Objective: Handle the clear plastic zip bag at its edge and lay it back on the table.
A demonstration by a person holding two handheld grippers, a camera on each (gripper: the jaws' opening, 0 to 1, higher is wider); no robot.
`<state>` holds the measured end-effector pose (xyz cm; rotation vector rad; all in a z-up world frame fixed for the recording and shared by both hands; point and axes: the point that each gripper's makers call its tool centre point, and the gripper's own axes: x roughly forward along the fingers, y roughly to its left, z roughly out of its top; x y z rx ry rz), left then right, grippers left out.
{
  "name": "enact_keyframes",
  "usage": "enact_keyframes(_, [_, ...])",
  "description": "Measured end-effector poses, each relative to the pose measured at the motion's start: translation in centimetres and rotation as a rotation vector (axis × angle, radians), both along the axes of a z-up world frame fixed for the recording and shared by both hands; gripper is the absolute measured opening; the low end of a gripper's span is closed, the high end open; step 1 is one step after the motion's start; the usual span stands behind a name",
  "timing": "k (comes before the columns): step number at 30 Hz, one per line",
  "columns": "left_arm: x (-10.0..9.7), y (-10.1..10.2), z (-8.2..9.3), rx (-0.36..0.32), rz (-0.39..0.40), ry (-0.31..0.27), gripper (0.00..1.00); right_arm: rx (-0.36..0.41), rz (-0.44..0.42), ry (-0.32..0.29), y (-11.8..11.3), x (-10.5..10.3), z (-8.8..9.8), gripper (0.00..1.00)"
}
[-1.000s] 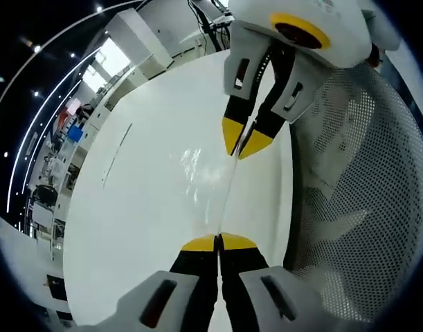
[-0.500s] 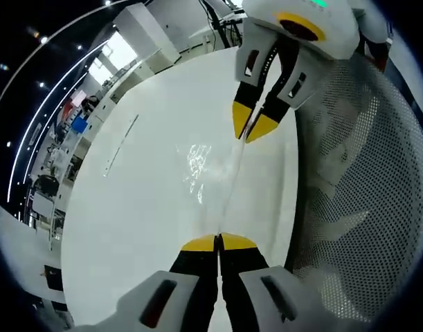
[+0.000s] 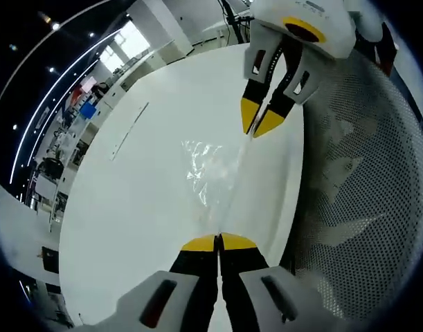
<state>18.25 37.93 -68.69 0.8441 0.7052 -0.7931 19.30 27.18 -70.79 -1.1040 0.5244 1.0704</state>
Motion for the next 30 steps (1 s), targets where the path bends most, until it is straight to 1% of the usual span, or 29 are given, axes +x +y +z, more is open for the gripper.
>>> enact_keyframes(2, [-0.1,0.2,0.4,0.001,0.012,-0.009,0.0,0.004,0.012,0.017,0.2,0.2,0.2,0.0])
enact_keyframes(5, [-0.1,0.6,0.7,0.009,0.021,-0.021,0.0,0.008,0.016,0.014,0.4,0.7,0.6,0.01])
enact_keyframes(8, [-0.2,1.0,1.0,0.009,0.034,-0.027,0.0,0.033,0.02,0.029,0.8,0.8,1.1,0.06])
enact_keyframes(9, [-0.3,1.0,1.1,0.01,0.034,-0.028,0.0,0.048,0.019,0.044,1.0,0.7,1.2,0.08])
enact_keyframes(10, [-0.4,1.1,1.1,0.012,0.031,-0.032,0.0,0.116,0.003,0.114,1.8,-0.1,1.3,0.11])
enact_keyframes(11, [-0.5,1.0,1.2,0.016,0.029,-0.036,0.0,0.162,-0.008,0.136,2.3,-0.3,1.7,0.14])
enact_keyframes(12, [-0.6,1.1,1.2,0.02,0.027,-0.041,0.0,0.198,-0.021,0.143,2.5,-0.2,2.1,0.17])
enact_keyframes(14, [-0.8,1.1,1.1,0.025,0.027,-0.045,0.0,0.228,-0.026,0.161,2.8,-0.4,2.6,0.2])
enact_keyframes(19, [-1.3,0.9,1.0,0.034,0.021,-0.053,0.0,0.271,0.013,0.159,4.0,-0.9,4.1,0.21])
enact_keyframes(24, [-1.6,1.0,1.0,0.035,0.021,-0.06,0.0,0.28,0.042,0.117,5.1,0.1,5.5,0.21])
enact_keyframes(25, [-1.7,1.0,1.0,0.034,0.018,-0.062,0.0,0.298,0.049,0.09,5.4,0.7,5.9,0.21])
enact_keyframes(28, [-1.7,1.0,1.1,0.034,0.014,-0.069,0.0,0.294,0.013,0.093,5.1,1.7,5.4,0.26])
enact_keyframes(29, [-1.7,1.0,1.1,0.033,0.013,-0.072,0.0,0.294,0.009,0.09,5.1,1.9,5.5,0.26])
enact_keyframes(30, [-1.6,1.0,1.3,0.034,0.011,-0.08,0.0,0.311,-0.011,0.098,5.0,2.1,5.6,0.26])
